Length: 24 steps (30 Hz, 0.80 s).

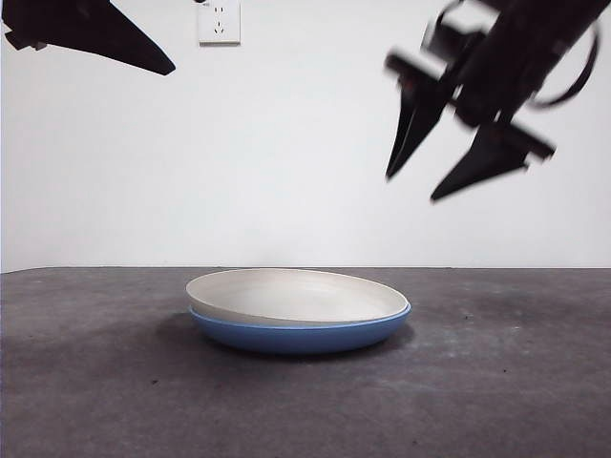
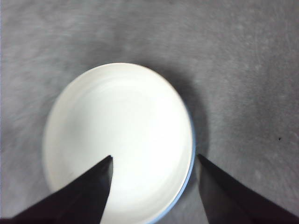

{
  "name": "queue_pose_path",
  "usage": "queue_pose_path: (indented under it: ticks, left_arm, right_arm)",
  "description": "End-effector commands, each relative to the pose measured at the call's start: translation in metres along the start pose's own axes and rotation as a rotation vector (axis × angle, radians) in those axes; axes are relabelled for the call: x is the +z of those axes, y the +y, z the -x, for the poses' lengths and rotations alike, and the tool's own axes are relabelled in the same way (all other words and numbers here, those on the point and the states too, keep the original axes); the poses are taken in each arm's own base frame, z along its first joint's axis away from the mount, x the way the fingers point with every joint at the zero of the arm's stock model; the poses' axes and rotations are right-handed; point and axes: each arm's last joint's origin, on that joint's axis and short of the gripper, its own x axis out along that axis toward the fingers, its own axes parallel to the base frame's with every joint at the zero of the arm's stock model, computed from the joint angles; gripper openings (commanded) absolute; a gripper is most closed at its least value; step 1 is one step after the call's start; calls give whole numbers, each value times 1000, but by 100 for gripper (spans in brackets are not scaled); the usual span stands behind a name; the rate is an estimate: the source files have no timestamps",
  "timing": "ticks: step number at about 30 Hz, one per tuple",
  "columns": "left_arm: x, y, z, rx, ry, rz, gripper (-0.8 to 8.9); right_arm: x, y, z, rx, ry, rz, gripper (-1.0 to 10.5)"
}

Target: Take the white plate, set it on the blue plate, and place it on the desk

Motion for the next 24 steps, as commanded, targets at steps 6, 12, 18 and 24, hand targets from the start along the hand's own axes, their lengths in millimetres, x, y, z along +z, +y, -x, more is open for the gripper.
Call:
queue_pose_path:
  ticks: [6,12,18,24]
  left_arm:
    - [2,-1,-1,-6,-5,-14,281]
    - [2,-1,-1,-6,-5,-13,281]
    - [2,-1,-1,-6,-5,-13,281]
    - [2,-1,-1,-6,-4,-13,281]
  right_arm:
    - [-16,29,72,82,5,199,280]
    - [-41,40,108,99,83,261,280]
    - [-63,46,126,109,187,309,280]
    - [-66,49,130,121,190,326,280]
